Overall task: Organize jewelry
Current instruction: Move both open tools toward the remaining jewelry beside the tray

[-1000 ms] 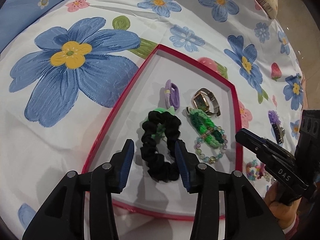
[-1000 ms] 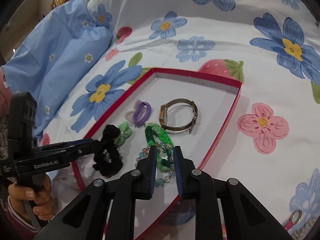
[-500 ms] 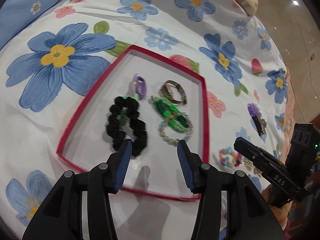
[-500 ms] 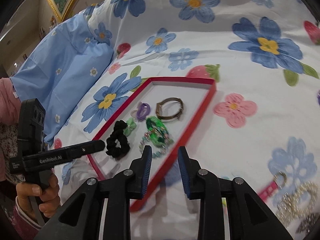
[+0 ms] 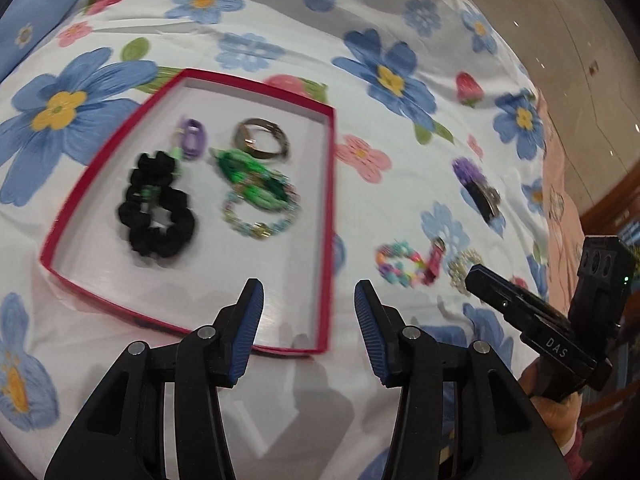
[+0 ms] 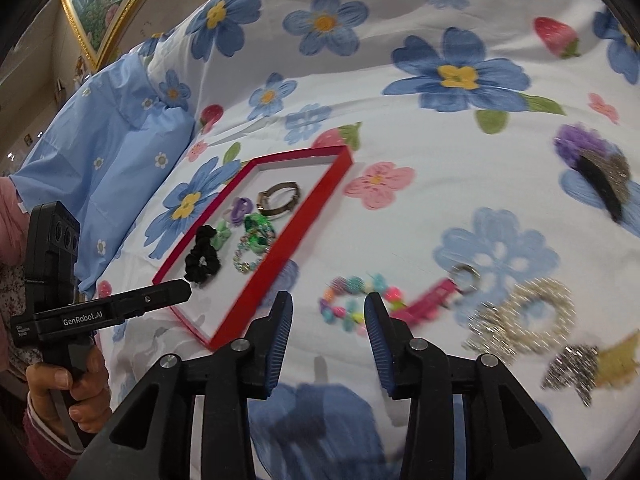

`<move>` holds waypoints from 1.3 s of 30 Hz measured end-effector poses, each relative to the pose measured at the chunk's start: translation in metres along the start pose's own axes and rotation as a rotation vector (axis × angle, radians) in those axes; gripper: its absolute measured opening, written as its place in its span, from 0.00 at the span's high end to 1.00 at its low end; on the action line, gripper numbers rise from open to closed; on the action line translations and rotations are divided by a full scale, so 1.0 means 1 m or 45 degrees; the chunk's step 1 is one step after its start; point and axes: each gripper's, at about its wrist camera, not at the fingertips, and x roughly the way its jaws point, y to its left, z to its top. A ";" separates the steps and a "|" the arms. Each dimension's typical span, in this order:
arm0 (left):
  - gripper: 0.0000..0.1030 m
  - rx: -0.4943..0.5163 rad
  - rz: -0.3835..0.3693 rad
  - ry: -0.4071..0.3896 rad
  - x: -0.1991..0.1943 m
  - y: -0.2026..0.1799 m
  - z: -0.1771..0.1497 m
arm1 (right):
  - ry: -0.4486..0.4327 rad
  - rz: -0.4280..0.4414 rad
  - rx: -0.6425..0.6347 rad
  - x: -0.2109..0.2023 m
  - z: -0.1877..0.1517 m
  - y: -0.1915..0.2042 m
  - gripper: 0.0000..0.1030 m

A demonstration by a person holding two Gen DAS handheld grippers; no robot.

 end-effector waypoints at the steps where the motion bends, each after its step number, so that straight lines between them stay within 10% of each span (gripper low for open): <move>1: 0.55 0.009 -0.004 0.004 0.001 -0.004 -0.002 | -0.004 -0.013 0.001 -0.004 -0.003 -0.002 0.62; 39: 0.48 0.509 -0.041 0.167 0.079 -0.140 0.001 | -0.003 -0.255 0.163 -0.057 -0.048 -0.098 0.56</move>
